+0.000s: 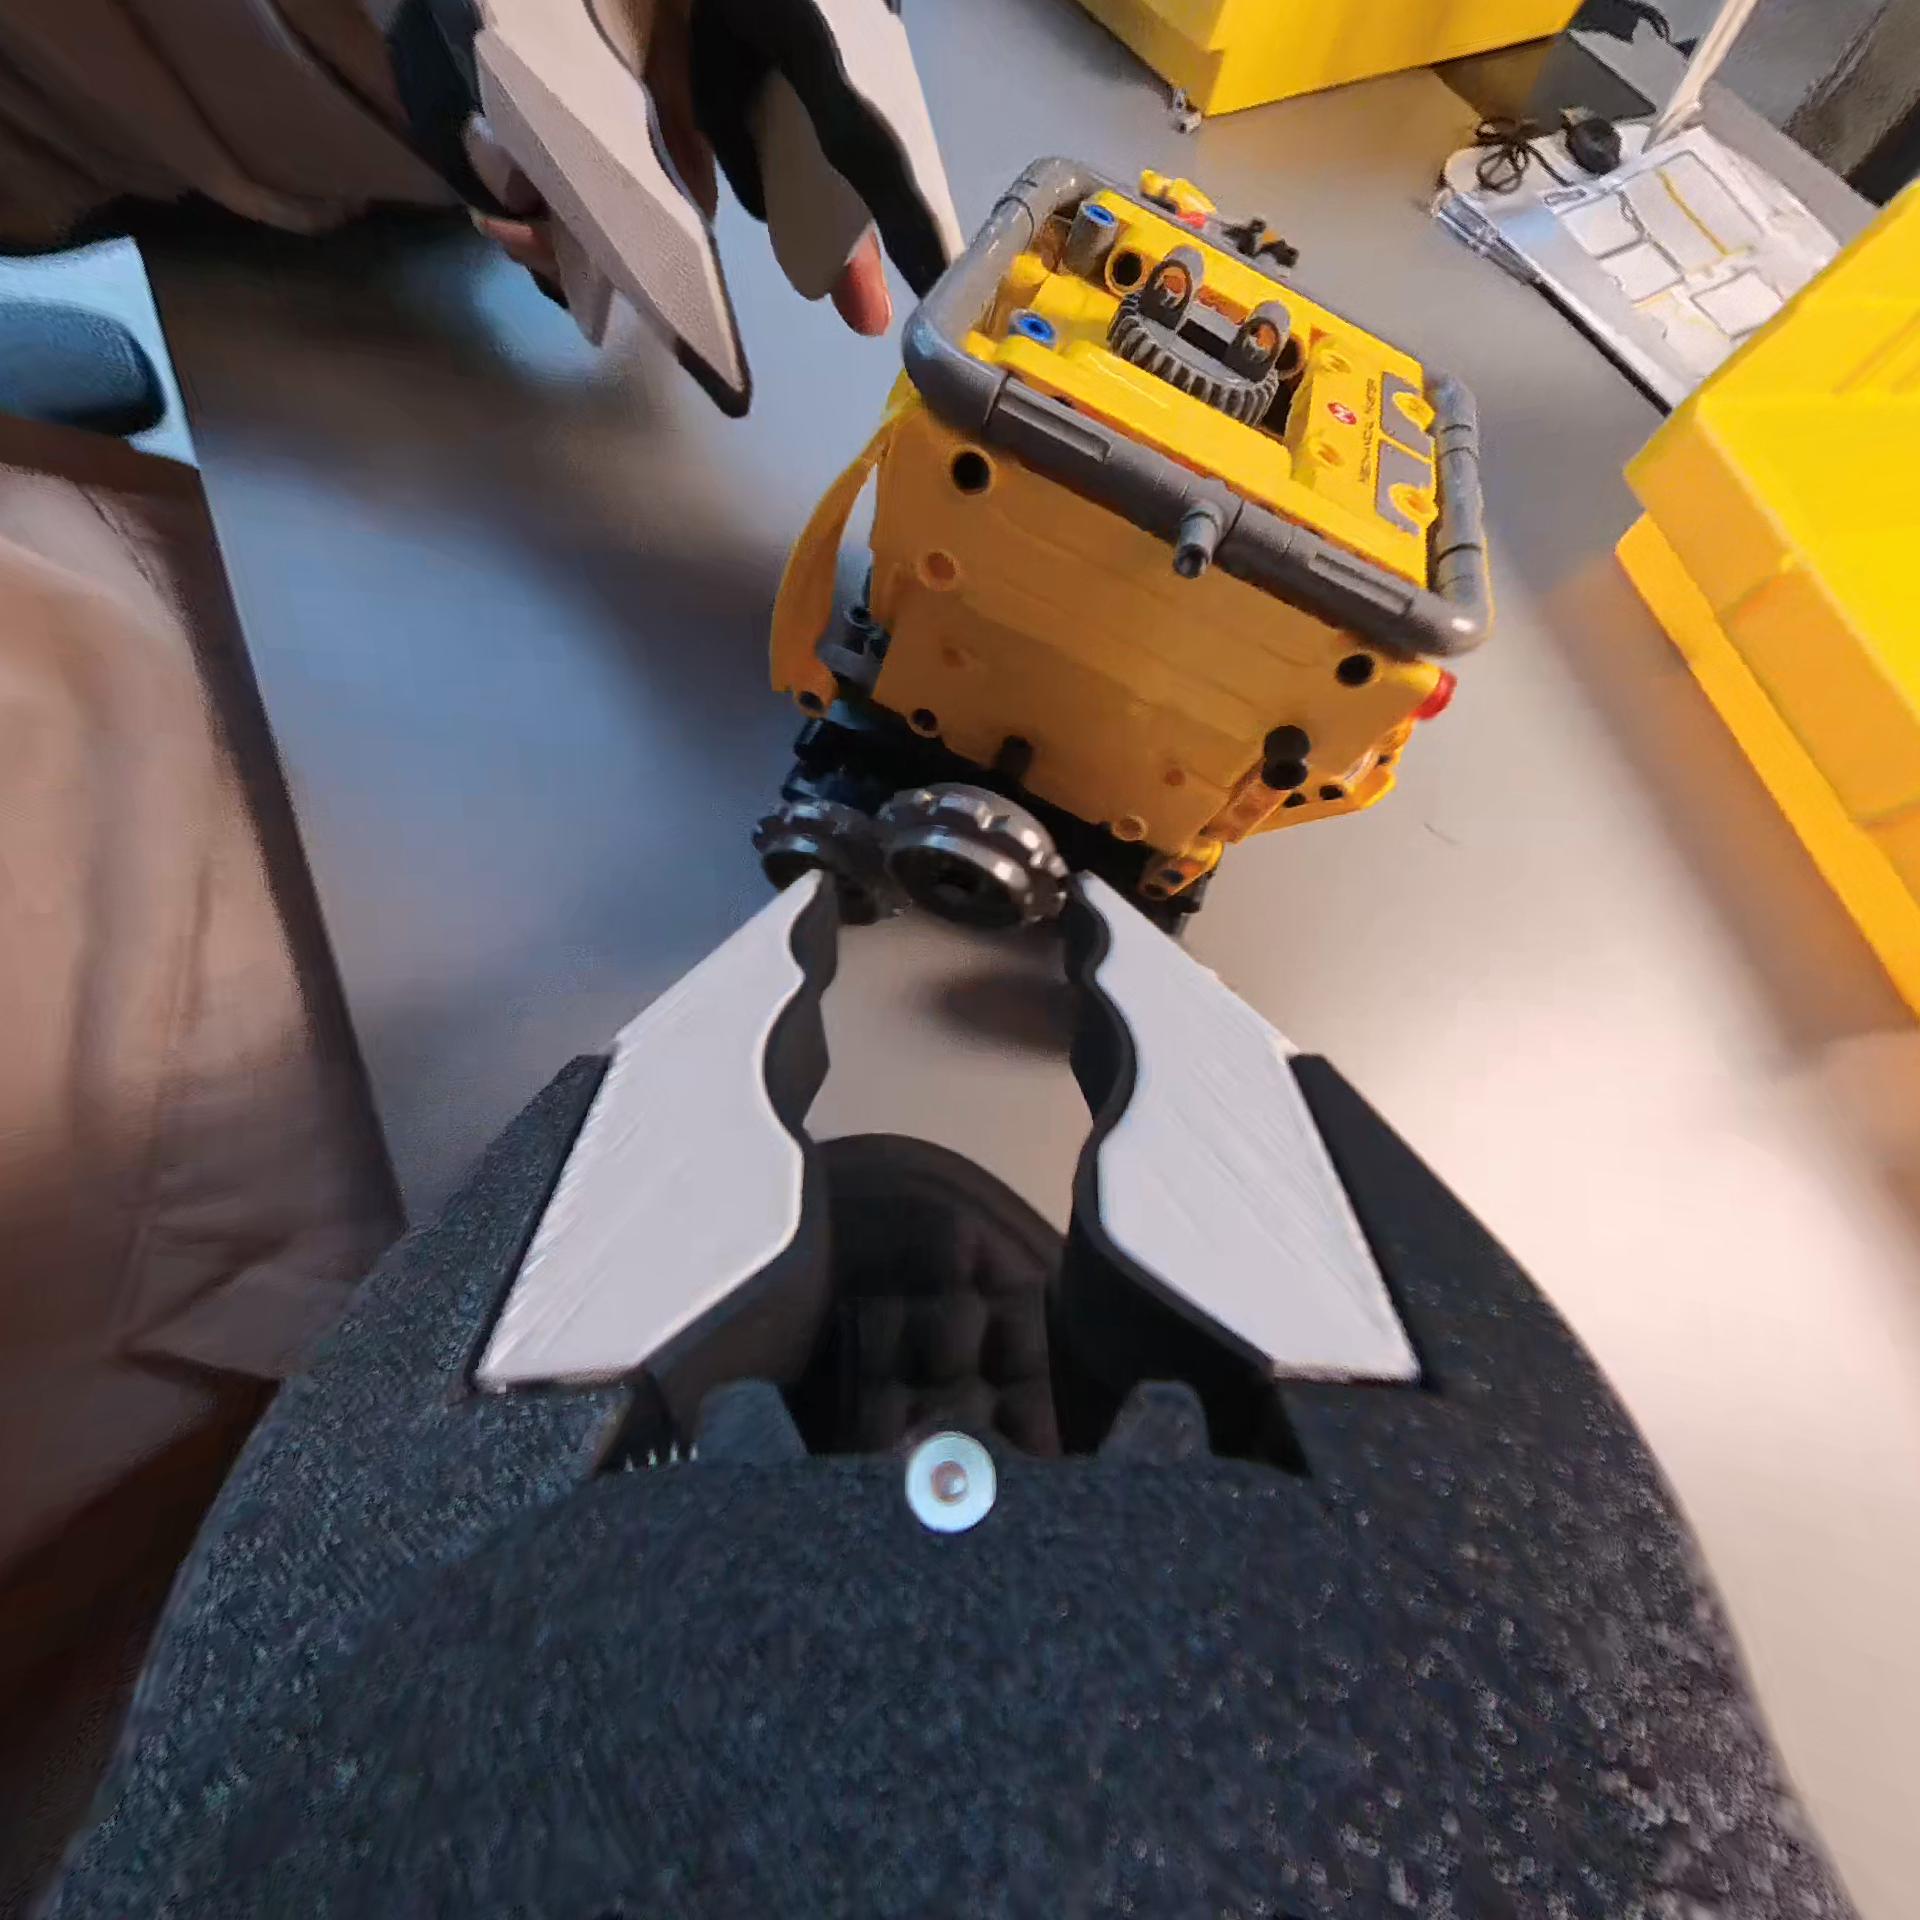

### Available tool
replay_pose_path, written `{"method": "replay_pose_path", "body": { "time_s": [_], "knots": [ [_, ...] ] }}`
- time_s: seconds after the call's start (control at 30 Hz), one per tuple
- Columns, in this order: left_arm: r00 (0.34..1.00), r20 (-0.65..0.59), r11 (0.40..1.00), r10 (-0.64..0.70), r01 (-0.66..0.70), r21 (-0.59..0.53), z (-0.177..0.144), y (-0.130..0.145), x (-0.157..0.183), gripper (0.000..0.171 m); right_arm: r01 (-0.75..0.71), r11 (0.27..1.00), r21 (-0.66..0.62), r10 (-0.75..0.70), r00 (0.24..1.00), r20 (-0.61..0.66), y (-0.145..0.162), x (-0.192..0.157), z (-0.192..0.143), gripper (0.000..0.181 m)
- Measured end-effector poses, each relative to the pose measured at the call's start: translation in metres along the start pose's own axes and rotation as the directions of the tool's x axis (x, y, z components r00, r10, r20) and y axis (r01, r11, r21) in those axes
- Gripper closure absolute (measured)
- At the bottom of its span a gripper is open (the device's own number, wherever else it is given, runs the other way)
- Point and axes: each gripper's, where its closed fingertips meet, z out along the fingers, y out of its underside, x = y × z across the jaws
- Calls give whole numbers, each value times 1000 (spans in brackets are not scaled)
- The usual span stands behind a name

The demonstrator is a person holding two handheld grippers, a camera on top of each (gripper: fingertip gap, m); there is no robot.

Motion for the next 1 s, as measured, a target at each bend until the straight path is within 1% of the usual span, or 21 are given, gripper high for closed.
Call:
{"method": "replay_pose_path", "body": {
  "time_s": [0.07,0.13,0.17,0.23,0.27,0.3,0.33,0.37,0.43,0.5,0.6,0.67,0.73,0.9,1.0],
  "knots": [
    [1000,14,1000,-8,8,23,-3,-6,-8,109,-104,994,37,106,994,-36,-2,-6,-2,127],
    [999,21,999,-33,32,33,-2,-12,-18,99,-173,984,46,177,977,-115,0,-2,2,121],
    [999,14,999,-39,38,27,0,-13,-20,99,-192,980,52,198,970,-140,0,0,5,122],
    [999,-4,999,-46,46,-6,10,-10,-21,99,-226,973,47,231,961,-151,1,3,13,130],
    [999,-19,999,-48,47,-25,15,-7,-18,101,-226,973,38,229,960,-158,1,5,16,140],
    [998,-33,998,-52,50,-43,19,-4,-15,108,-213,976,39,217,963,-163,-1,6,17,141],
    [998,-41,997,-54,52,-54,22,-1,-11,114,-209,977,33,212,966,-151,-2,6,18,142],
    [998,-39,997,-52,49,-54,23,0,-8,111,-209,978,24,210,969,-132,-2,6,18,142],
    [999,-31,998,-43,42,-48,20,1,-5,114,-222,975,17,223,972,-76,-6,8,14,143],
    [997,-40,997,-65,63,-49,16,3,-3,114,-241,970,33,242,970,-18,-20,13,4,143],
    [990,-77,992,-115,110,-63,12,6,5,115,-277,961,19,275,958,85,-46,24,-10,143],
    [984,-103,987,-147,140,-73,11,8,12,115,-276,960,-54,281,949,146,-57,29,-13,143],
    [977,-122,981,-176,164,-101,12,14,17,114,-253,959,-128,273,945,179,-65,34,-12,143],
    [944,-223,951,-241,184,-249,9,34,45,113,-218,940,-263,287,921,263,-78,35,-5,143],
    [940,-238,937,-243,164,-308,-1,45,51,113,-195,929,-315,287,916,281,-84,34,3,143]
  ]
}}
